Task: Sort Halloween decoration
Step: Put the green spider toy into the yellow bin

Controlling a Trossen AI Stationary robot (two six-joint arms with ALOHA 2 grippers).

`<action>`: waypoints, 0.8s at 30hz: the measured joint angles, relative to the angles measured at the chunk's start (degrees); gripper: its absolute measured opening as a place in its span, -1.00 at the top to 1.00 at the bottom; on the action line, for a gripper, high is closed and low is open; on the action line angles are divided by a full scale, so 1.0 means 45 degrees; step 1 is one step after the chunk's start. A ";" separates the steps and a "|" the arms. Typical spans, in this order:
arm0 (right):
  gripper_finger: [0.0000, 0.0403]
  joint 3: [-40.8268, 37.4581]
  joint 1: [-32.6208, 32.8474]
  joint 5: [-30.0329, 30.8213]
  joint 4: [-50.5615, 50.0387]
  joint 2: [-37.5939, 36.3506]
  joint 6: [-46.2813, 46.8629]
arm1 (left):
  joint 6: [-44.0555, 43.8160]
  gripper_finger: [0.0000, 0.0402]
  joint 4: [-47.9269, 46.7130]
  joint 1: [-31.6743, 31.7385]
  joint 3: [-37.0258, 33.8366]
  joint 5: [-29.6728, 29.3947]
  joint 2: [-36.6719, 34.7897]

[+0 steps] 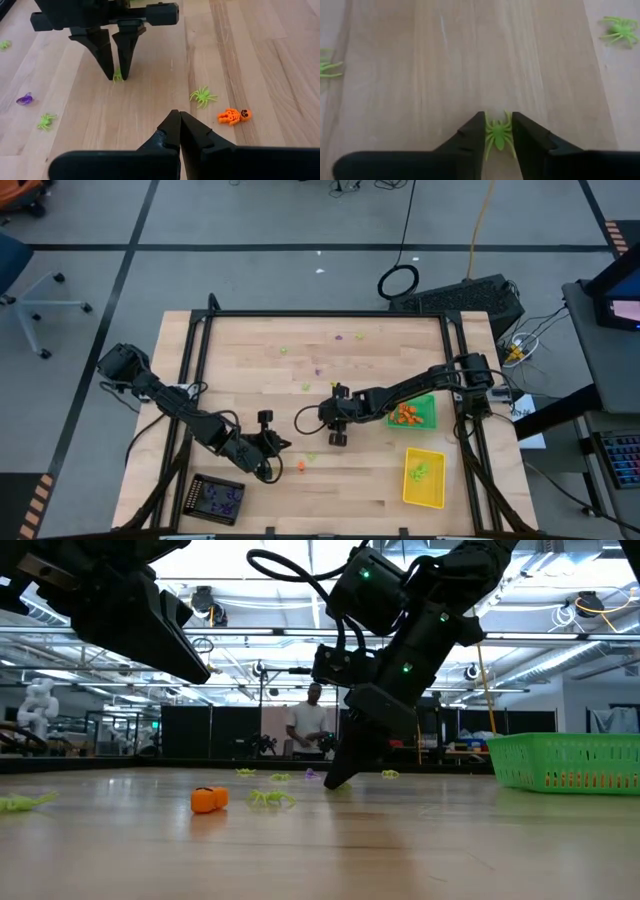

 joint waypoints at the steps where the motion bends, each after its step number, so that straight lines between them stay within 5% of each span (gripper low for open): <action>1: 0.61 0.0000 0.0000 -0.0001 0.0000 0.0005 0.0000 | 0.0000 0.97 0.0000 0.0000 0.0000 0.0004 0.0000; 24: 0.71 -0.0058 0.0005 -0.1262 -0.0328 -0.1052 -0.0102 | 0.0000 0.97 -0.0010 0.0000 0.0000 0.0000 0.0000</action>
